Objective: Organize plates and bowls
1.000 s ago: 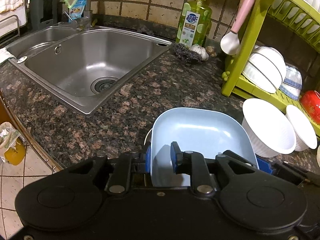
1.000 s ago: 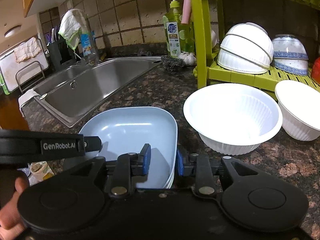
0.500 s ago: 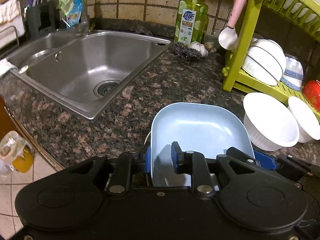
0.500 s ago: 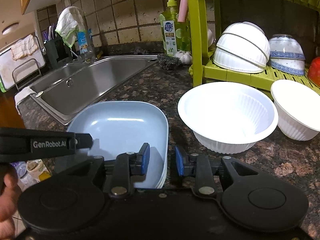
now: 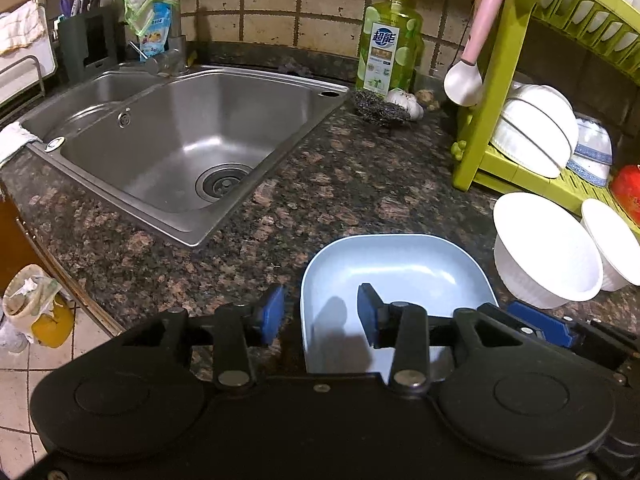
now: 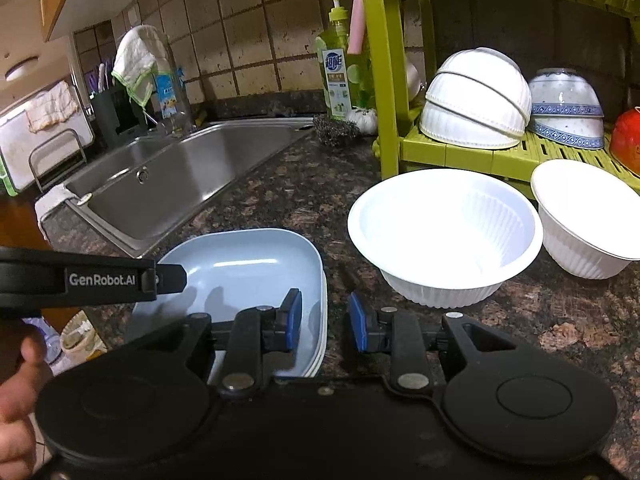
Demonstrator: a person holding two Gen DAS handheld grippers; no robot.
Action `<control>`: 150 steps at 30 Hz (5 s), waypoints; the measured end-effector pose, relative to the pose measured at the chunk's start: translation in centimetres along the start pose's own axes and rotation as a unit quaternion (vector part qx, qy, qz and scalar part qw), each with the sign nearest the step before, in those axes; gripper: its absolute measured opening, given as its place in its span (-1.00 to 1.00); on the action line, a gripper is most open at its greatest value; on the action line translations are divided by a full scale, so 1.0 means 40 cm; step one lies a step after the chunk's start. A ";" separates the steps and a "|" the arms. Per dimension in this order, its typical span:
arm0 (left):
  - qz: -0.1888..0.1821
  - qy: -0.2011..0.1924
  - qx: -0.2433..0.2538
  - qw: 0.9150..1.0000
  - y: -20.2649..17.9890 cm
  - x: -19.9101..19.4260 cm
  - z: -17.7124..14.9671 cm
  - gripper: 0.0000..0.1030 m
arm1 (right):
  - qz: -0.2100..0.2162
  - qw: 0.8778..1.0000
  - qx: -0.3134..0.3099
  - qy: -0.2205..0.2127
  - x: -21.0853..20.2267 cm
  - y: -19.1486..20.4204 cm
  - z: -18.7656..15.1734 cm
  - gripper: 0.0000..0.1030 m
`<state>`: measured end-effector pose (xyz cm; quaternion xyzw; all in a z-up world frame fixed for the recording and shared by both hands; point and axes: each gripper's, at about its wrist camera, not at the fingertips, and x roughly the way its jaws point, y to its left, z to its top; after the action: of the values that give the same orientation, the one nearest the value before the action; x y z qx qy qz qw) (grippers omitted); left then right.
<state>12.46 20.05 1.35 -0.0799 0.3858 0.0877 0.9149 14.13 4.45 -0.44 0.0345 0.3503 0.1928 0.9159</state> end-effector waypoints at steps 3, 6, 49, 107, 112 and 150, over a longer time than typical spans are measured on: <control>0.007 -0.010 0.002 1.000 -0.003 -0.014 0.001 -0.05 | 0.008 1.000 0.005 -0.008 -0.013 -0.004 0.001 -0.44; 0.014 -0.025 0.004 1.000 -0.009 -0.039 0.002 -0.05 | 0.018 1.000 0.010 -0.021 -0.033 -0.009 0.003 -0.44; -0.185 -0.016 0.166 0.968 -0.806 -0.158 -0.042 0.01 | -0.205 0.958 0.170 -0.102 -0.529 -0.734 -0.077 -0.27; -0.189 0.067 0.174 0.964 -0.911 0.056 -0.029 -0.36 | -0.206 0.958 0.196 -0.027 -0.285 -0.817 -0.015 -0.62; -0.182 0.078 0.169 0.965 -0.866 0.020 -0.049 -0.36 | -0.197 0.962 0.190 -0.019 -0.315 -0.765 -0.038 -0.62; -0.183 0.077 0.143 0.970 -0.677 -0.049 -0.122 -0.30 | -0.173 0.974 0.146 -0.006 -0.359 -0.584 -0.131 -0.59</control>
<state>13.74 -7.51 1.52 -0.0243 0.4423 -0.1433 0.8850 8.64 -22.91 0.02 0.1080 0.3694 -0.0224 0.9227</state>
